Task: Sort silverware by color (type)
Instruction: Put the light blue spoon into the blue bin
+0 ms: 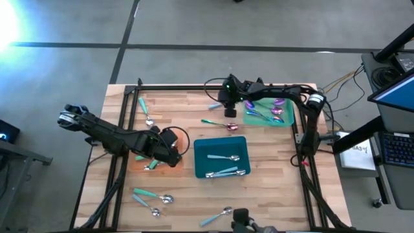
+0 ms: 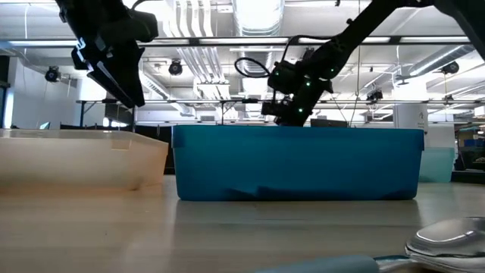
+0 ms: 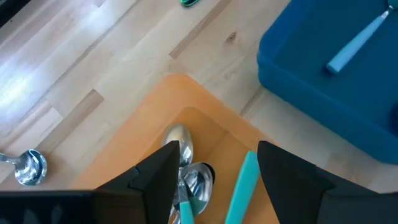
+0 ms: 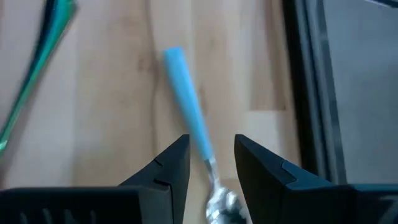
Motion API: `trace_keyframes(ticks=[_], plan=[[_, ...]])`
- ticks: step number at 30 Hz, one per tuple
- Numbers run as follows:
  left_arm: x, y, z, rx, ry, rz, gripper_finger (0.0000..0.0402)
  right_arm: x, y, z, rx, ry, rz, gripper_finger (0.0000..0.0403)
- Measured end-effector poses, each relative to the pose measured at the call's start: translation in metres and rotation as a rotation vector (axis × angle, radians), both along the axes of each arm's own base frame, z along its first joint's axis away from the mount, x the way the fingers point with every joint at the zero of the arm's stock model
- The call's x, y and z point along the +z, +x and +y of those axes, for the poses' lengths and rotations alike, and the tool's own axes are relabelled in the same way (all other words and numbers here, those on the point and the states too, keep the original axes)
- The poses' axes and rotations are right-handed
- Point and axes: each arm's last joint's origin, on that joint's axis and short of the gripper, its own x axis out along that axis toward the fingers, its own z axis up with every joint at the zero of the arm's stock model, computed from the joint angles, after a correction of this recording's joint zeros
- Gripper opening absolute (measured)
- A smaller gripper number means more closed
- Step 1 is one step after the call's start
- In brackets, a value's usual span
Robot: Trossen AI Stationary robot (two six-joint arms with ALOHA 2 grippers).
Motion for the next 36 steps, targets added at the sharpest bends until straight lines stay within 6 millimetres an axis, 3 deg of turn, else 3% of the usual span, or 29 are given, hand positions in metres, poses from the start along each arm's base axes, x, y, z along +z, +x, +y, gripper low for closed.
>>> trace_keyframes(ticks=[15, 31, 36], plan=[[0.0, -0.001, 0.0, 0.001, 0.009, 0.006, 0.0201, -0.017, 0.022, -0.037, -0.015, 0.133, 0.041, 0.0116], [-0.001, -0.002, 0.001, -0.004, 0.017, 0.028, 0.0201, -0.034, 0.025, -0.039, -0.007, 0.207, 0.11, 0.0114], [0.0, -0.002, 0.001, -0.004, 0.015, 0.021, 0.0201, -0.034, 0.025, -0.038, -0.029, 0.226, 0.112, 0.0076]])
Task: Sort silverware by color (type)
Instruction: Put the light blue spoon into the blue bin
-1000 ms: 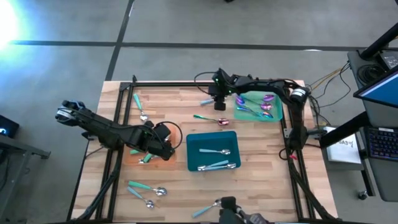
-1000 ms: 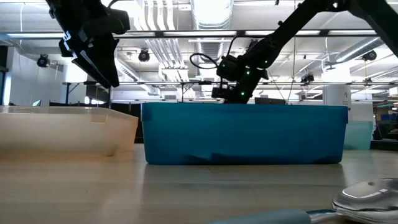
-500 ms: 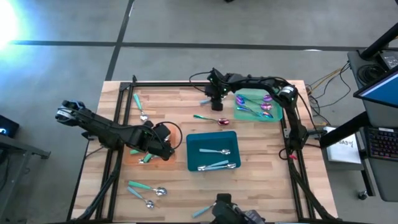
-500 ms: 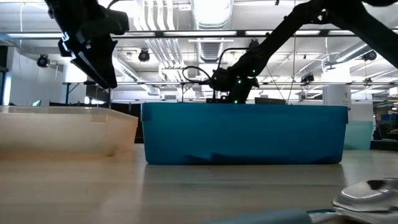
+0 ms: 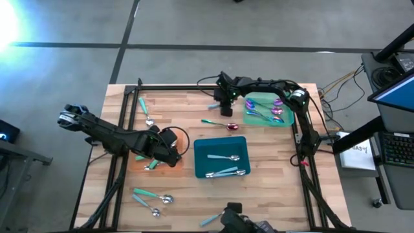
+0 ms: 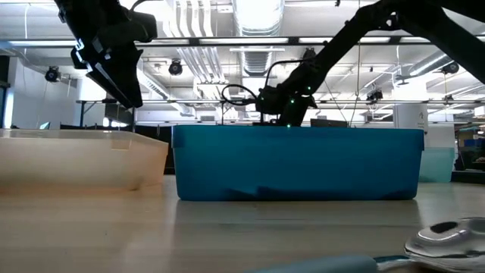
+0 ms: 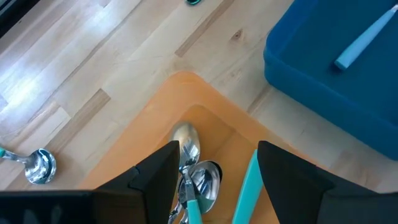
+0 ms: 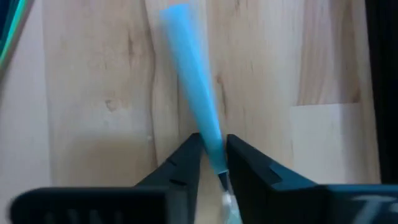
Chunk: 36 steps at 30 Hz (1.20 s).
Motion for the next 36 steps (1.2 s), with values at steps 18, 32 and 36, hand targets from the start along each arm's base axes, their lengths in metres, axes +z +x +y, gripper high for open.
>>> trace_keyframes(ticks=[18, 32, 36], plan=[[-0.001, 0.005, 0.006, 0.082, 0.297, -0.158, 0.0201, 0.041, 0.003, 0.004, -0.06, 0.027, -0.097, 0.0015], [-0.047, 0.009, 0.009, 0.24, 0.484, -0.611, 0.0201, 0.102, 0.035, 0.069, 0.131, 0.109, -0.407, 0.0014], [-0.053, 0.007, 0.011, 0.269, 0.528, -0.755, 0.0201, 0.108, 0.044, 0.093, 0.198, 0.1, -0.433, 0.0014]])
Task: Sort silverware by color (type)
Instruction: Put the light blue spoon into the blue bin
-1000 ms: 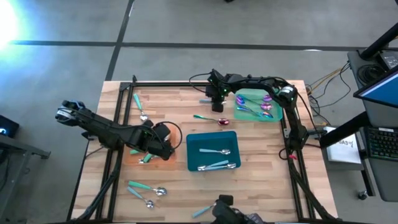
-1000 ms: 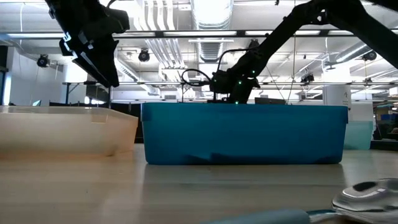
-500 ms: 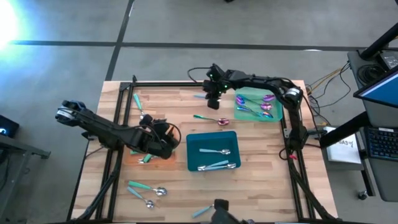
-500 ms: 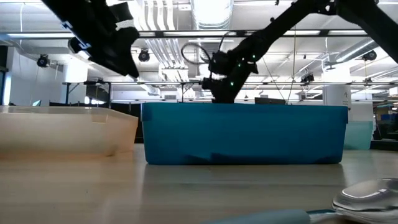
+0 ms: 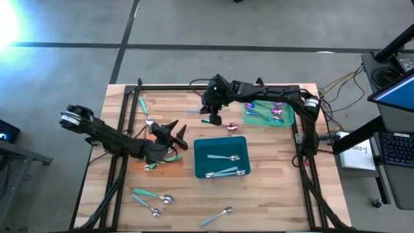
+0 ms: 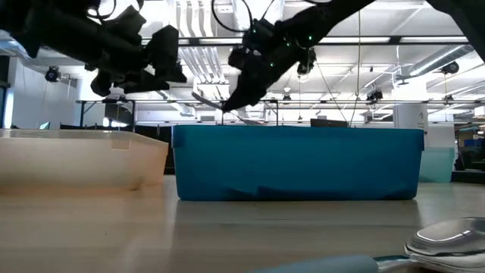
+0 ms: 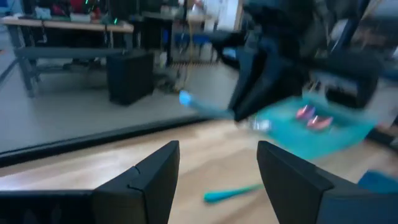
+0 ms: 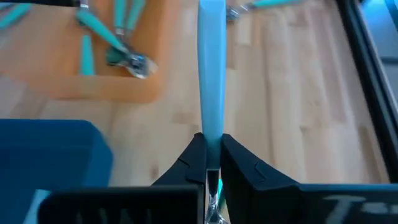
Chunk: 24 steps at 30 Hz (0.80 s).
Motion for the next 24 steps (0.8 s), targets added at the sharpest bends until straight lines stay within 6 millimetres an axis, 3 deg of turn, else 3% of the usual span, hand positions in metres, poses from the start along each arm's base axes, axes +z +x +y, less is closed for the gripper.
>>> trace_keyframes(ticks=[7, 18, 21, 24], plan=[[-0.003, -0.004, 0.007, -0.049, 0.008, -0.162, 0.02, 0.007, 0.012, 0.034, 0.104, -0.039, -0.045, 0.0014], [-0.001, 0.02, 0.011, 0.032, 0.059, -0.103, 0.0192, 0.014, 0.022, 0.056, 0.155, -0.066, -0.115, 0.0014], [0.002, 0.023, 0.01, 0.028, 0.071, -0.093, 0.0167, 0.017, 0.022, 0.06, 0.163, -0.074, -0.122, 0.0014], [0.004, 0.024, 0.01, 0.016, 0.073, -0.097, 0.0112, 0.02, 0.021, 0.062, 0.168, -0.081, -0.129, 0.0014]])
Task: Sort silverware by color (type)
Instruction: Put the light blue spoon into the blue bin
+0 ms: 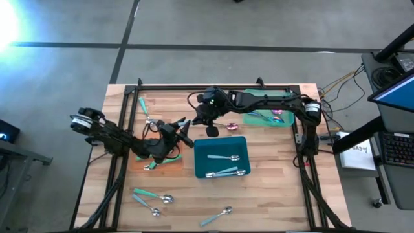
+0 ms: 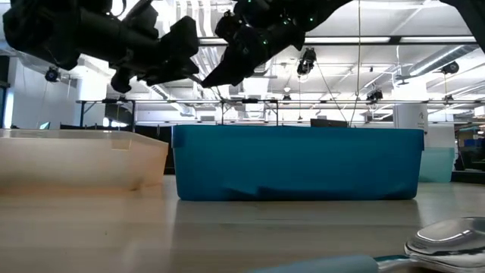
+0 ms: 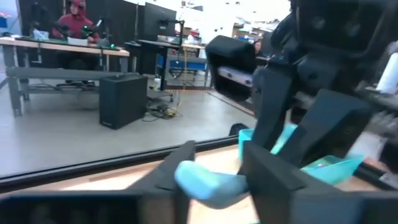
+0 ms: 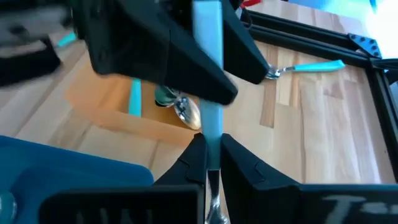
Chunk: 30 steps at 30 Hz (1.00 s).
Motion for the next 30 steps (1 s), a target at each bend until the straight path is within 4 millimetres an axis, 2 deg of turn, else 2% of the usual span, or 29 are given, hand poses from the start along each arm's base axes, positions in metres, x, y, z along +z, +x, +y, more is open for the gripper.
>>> trace_keyframes(ticks=[3, 4, 14, 18, 25, 30], plan=[[0.003, 0.001, -0.001, -0.028, -0.007, -0.024, 0.0034, 0.0, 0.0, 0.0, 0.007, -0.018, -0.002, 0.0012], [0.001, 0.001, -0.001, -0.022, 0.001, -0.001, 0.0019, 0.0, 0.0, 0.0, 0.007, -0.009, 0.001, 0.0007], [0.003, 0.006, 0.0, -0.152, -0.006, -0.03, 0.0015, 0.012, -0.009, 0.003, -0.018, 0.024, 0.022, 0.0006], [0.003, 0.007, -0.002, -0.219, -0.023, -0.053, 0.0015, 0.032, -0.023, 0.003, -0.08, -0.02, 0.022, 0.0015], [0.005, 0.012, -0.005, -0.41, -0.057, -0.1, 0.0015, 0.075, -0.054, 0.005, -0.247, -0.103, -0.027, 0.006], [0.009, 0.023, -0.01, -0.513, -0.07, -0.117, 0.0015, 0.088, -0.068, 0.009, -0.299, -0.035, -0.021, 0.0089]])
